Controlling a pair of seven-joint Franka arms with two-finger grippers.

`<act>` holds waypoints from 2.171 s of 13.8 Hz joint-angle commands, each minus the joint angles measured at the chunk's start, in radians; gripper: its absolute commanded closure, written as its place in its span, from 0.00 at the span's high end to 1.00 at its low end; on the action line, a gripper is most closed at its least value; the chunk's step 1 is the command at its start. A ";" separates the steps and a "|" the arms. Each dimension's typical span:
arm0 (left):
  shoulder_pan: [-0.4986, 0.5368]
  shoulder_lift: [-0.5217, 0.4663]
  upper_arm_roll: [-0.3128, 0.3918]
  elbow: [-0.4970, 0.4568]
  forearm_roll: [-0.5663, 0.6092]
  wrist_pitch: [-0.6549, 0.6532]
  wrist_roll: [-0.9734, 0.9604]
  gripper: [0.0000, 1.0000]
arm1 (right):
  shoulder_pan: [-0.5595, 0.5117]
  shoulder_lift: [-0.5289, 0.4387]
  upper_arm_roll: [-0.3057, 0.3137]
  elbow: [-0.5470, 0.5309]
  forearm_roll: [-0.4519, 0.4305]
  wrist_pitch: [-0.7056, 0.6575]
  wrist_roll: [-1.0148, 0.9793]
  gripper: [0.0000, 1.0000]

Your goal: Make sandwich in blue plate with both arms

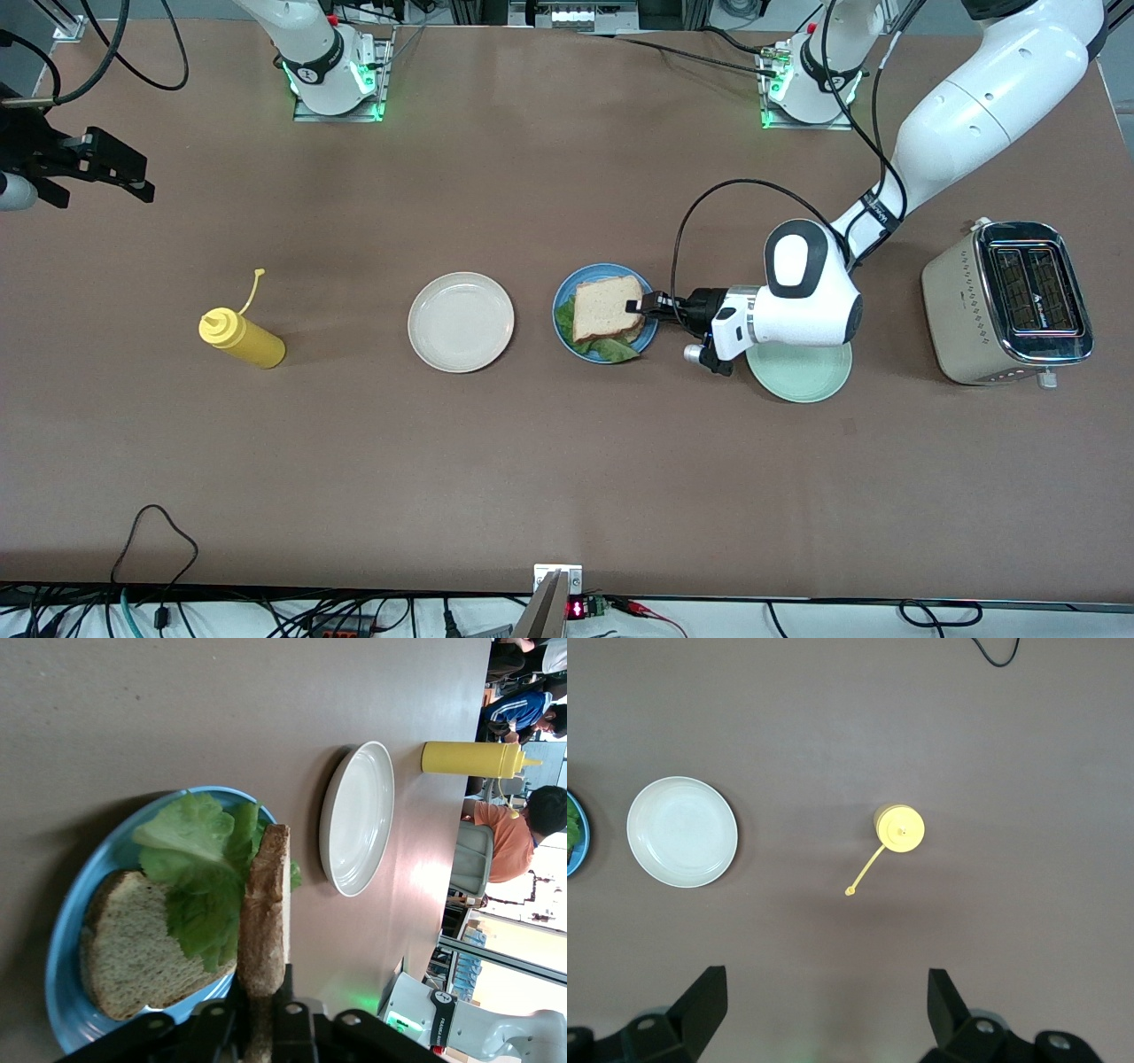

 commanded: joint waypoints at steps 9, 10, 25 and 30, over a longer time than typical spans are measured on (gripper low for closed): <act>0.016 -0.074 0.022 0.004 0.030 -0.010 0.021 1.00 | -0.081 -0.015 0.092 0.003 -0.038 0.073 0.006 1.00; 0.016 -0.087 0.027 0.006 0.065 -0.012 0.019 1.00 | -0.081 -0.009 0.092 0.004 -0.040 0.064 0.003 1.00; 0.016 -0.307 0.244 0.201 0.704 -0.554 -0.126 1.00 | -0.128 0.021 0.087 0.049 0.006 0.076 0.022 1.00; 0.014 -0.336 0.243 0.380 0.877 -0.792 -0.136 1.00 | -0.130 0.021 0.087 0.049 0.005 0.076 0.006 1.00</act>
